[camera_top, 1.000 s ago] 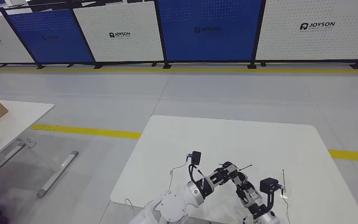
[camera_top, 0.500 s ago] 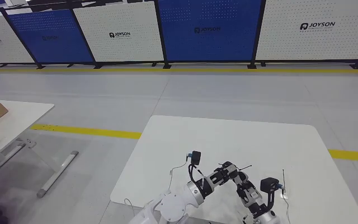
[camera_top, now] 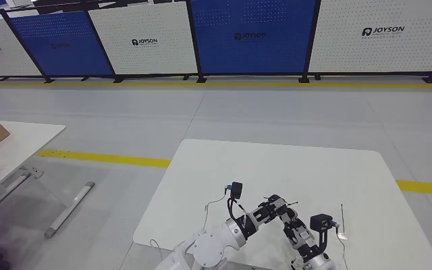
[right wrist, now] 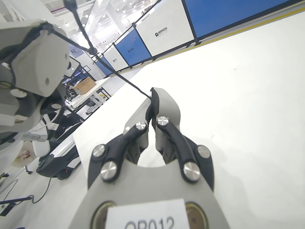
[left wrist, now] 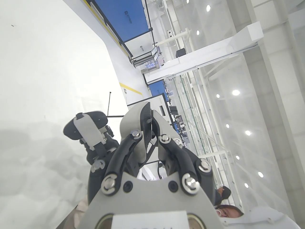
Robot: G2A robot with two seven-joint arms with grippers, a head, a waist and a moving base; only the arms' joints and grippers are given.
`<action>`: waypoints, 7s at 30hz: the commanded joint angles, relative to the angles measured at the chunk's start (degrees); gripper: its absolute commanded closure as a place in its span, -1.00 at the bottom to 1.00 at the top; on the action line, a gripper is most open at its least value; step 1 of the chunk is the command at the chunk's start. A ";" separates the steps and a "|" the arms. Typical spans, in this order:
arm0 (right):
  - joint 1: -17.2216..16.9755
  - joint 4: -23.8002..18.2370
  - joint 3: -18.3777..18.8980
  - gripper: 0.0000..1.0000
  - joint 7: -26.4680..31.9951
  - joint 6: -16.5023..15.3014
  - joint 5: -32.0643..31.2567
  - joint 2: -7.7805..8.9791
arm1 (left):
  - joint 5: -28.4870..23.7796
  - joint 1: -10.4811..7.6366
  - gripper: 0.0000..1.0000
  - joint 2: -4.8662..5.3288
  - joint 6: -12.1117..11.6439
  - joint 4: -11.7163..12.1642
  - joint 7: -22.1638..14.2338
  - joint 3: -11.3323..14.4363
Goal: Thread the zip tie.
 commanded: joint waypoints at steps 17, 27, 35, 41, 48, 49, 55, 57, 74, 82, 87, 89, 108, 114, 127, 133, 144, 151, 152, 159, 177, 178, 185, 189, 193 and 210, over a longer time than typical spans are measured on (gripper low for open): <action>1.61 2.67 -0.42 1.00 -0.61 0.83 -0.53 -0.38 | 0.00 0.00 1.00 0.00 0.00 0.00 0.00 0.00; 1.27 2.67 -0.04 1.00 -0.94 0.73 0.02 -0.44 | 0.00 0.00 1.00 0.00 0.00 0.00 0.00 0.00; 0.17 1.26 0.54 1.00 -0.93 -0.63 0.80 -0.33 | 0.00 0.00 1.00 0.00 0.00 0.00 0.00 0.00; -0.79 0.16 1.35 0.34 0.51 -1.76 2.18 -0.13 | 0.00 0.00 1.00 0.00 0.00 0.00 0.00 0.00; -1.82 -1.49 1.87 0.24 2.29 -2.55 2.85 0.15 | 0.00 0.00 1.00 0.00 0.00 0.00 0.00 0.00; -1.94 -1.78 1.90 0.24 2.42 -2.55 2.85 0.19 | 0.00 0.00 1.00 0.00 0.00 0.00 0.00 0.00; -2.42 -4.03 1.48 0.28 2.82 -2.55 3.02 0.45 | 0.00 0.00 1.00 0.00 0.00 0.00 0.00 0.00; -2.39 -4.68 1.36 0.30 2.80 -2.55 3.09 0.52 | 0.00 0.00 1.00 0.00 0.00 0.00 0.00 0.00; -1.66 -6.00 1.03 0.50 1.29 -2.44 3.57 0.60 | 0.00 0.00 1.00 0.00 0.00 0.00 0.00 0.00; -1.59 -6.19 0.91 1.00 0.98 -2.31 3.09 0.54 | 0.00 0.00 1.00 0.00 0.00 0.00 0.00 0.00; -1.67 -6.00 0.81 1.00 0.73 -2.33 2.83 0.50 | 0.00 0.00 1.00 0.00 0.00 0.00 0.00 0.00; -1.63 -5.79 0.76 1.00 0.69 -2.26 2.69 0.48 | 0.00 0.00 1.00 0.00 0.00 0.00 0.00 0.00; -0.16 -3.27 -0.49 1.00 0.63 -0.70 0.66 0.12 | 3.20 4.24 1.00 0.40 -4.69 -1.41 2.08 1.25; -0.06 -2.89 -0.69 1.00 0.47 -0.49 -0.08 0.06 | 3.82 4.95 1.00 0.53 -5.66 -1.76 2.52 1.43; -0.93 -3.76 0.54 -1.00 -0.01 -1.59 1.87 0.15 | 4.23 5.27 1.00 0.49 -2.27 -1.96 5.97 1.39; -1.81 -4.52 1.86 -1.00 -0.98 -1.84 3.24 0.26 | 3.11 4.22 1.00 0.18 -2.08 -0.84 9.13 0.79; -5.93 -10.64 5.38 -1.00 -7.22 -2.55 12.18 1.35 | -2.17 3.37 1.00 -0.13 -2.26 -1.58 10.74 -1.38; -7.71 -13.23 6.52 -1.00 -7.44 -2.55 18.39 2.16 | -2.14 3.79 1.00 -0.01 -2.21 -1.12 11.03 -2.32; -7.71 -13.23 6.52 -1.00 -7.44 -2.55 18.39 2.16 | -2.14 3.79 1.00 -0.01 -2.21 -1.12 11.03 -2.32; -7.42 -13.12 6.66 -1.00 -7.79 -1.66 18.88 2.06 | -2.13 3.79 1.00 -0.02 -2.21 -1.10 11.14 -2.34; -11.05 -15.62 15.67 -1.00 -13.34 0.67 34.30 1.55 | -6.00 0.65 1.00 -1.18 2.16 -0.05 12.92 -0.73; -11.05 -15.62 15.67 -1.00 -13.34 0.67 34.30 1.55 | -6.00 0.65 1.00 -1.18 2.16 -0.05 12.92 -0.73; -11.05 -15.62 15.67 -1.00 -13.34 0.67 34.30 1.55 | -6.00 0.65 1.00 -1.18 2.16 -0.05 12.92 -0.73; -11.05 -15.62 15.67 -1.00 -13.34 0.67 34.30 1.55 | -6.00 0.65 1.00 -1.18 2.16 -0.05 12.92 -0.73; -11.05 -15.62 15.67 -1.00 -13.34 0.67 34.30 1.55 | -6.00 0.65 1.00 -1.18 2.16 -0.05 12.92 -0.73; -11.05 -15.62 15.67 -1.00 -13.34 0.67 34.30 1.55 | -6.00 0.65 1.00 -1.18 2.16 -0.05 12.92 -0.73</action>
